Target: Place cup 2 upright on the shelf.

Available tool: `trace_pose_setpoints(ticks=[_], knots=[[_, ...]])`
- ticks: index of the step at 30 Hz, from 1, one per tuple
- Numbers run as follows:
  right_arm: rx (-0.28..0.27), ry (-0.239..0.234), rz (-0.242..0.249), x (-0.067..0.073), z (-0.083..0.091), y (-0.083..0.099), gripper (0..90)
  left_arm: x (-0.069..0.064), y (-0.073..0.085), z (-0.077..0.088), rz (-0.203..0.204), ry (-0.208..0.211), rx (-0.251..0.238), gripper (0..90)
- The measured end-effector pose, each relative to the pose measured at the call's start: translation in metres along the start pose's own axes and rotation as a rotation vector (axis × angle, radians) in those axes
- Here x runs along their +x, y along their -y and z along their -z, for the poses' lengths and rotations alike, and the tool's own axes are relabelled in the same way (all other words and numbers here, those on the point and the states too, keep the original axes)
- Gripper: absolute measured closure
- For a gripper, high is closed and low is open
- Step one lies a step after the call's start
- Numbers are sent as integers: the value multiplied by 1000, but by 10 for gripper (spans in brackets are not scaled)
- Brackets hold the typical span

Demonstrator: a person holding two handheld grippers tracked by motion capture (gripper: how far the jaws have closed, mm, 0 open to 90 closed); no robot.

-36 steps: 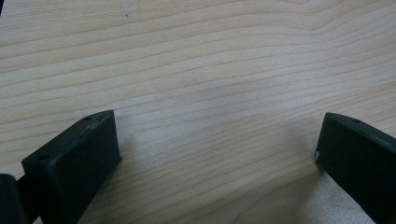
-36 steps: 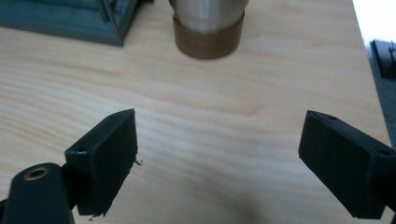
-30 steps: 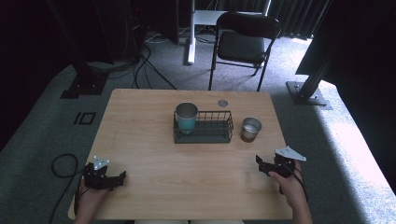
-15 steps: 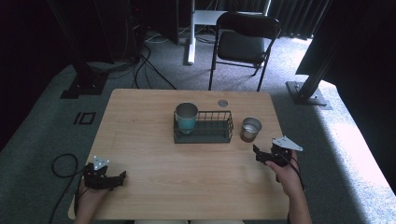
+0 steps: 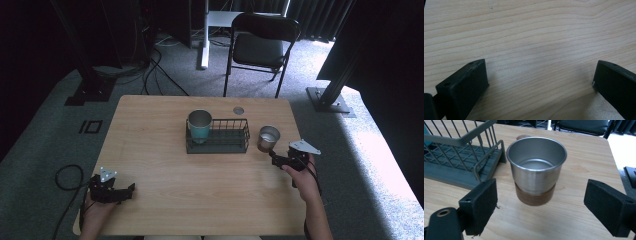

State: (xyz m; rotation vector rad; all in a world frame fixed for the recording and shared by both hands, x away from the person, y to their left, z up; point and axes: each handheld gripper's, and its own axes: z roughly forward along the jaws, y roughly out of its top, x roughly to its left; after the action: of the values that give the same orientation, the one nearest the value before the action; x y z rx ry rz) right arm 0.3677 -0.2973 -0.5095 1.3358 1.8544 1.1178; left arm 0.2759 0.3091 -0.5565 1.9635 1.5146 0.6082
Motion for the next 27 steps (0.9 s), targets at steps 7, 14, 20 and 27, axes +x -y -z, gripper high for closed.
trace_pose_setpoints(ticks=[7, 14, 20, 27], knots=[[2, -9, -10, 1, -14, -4, 113, 0, 0, 0, -4, 3, 0, 3], [7, -5, -5, 2, -26, -12, 113, 0, 0, 0, -3, 3, 1, 3], [7, -3, -16, 0, -37, -16, 113, 0, 0, 0, -3, 3, 1, 4], [10, 6, -18, 1, -48, -18, 113, 0, 0, 0, -3, 3, 1, 3]])
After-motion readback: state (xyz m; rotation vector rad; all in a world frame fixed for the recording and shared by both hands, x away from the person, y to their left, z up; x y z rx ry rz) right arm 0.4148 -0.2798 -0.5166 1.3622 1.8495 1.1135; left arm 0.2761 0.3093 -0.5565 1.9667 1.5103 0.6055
